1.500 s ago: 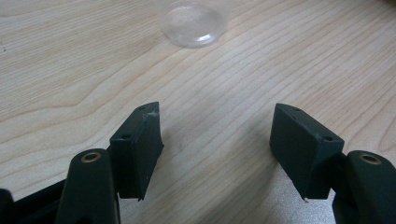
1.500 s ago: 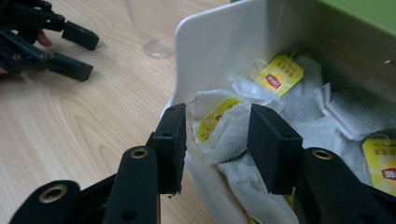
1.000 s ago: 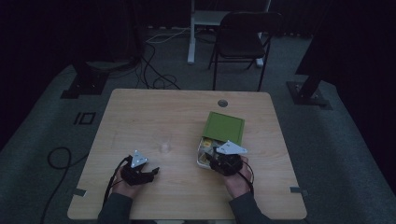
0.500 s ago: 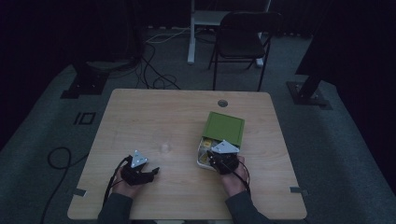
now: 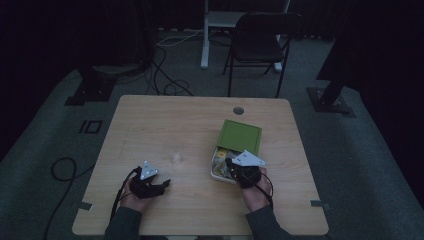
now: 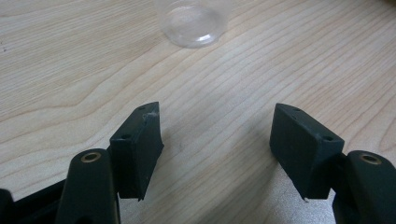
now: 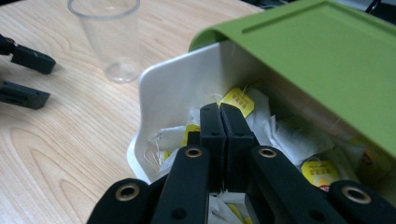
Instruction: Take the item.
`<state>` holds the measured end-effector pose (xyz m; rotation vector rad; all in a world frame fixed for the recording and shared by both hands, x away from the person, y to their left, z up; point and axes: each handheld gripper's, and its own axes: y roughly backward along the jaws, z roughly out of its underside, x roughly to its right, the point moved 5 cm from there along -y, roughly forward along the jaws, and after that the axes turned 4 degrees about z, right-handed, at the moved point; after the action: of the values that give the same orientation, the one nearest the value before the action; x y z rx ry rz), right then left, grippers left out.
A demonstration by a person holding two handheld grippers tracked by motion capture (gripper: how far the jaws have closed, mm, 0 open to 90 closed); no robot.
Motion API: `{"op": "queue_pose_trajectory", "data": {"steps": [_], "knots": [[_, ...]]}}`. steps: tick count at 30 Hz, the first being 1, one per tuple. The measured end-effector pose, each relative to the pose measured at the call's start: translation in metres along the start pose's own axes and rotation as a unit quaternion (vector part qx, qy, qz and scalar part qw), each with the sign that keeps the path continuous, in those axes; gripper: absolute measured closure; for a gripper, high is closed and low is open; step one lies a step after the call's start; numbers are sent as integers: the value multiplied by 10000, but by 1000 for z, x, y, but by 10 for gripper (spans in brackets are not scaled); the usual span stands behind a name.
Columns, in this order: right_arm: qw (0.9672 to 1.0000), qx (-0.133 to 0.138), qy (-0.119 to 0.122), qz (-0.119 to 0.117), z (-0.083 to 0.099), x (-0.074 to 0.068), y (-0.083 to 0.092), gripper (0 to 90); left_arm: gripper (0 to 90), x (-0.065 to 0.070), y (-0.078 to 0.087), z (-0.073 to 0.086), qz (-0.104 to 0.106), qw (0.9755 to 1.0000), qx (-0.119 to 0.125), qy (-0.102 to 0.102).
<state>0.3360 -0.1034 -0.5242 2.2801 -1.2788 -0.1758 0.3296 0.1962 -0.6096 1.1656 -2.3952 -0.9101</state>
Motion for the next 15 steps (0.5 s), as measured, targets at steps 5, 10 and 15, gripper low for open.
{"op": "queue_pose_trajectory", "data": {"steps": [5, 10, 15], "knots": [[9999, 104, 58, -32, -5, -1, 9, 891, 350, 0, 0, 0, 2, 10000, -1, 3], [9997, 154, 181, -90, -10, -4, 15, 892, 350, 0, 0, 0, -1, 10000, 0, -3], [9994, 196, 245, -144, -13, -9, 19, 893, 350, 0, 0, 0, -2, 10000, -2, -4]]}}
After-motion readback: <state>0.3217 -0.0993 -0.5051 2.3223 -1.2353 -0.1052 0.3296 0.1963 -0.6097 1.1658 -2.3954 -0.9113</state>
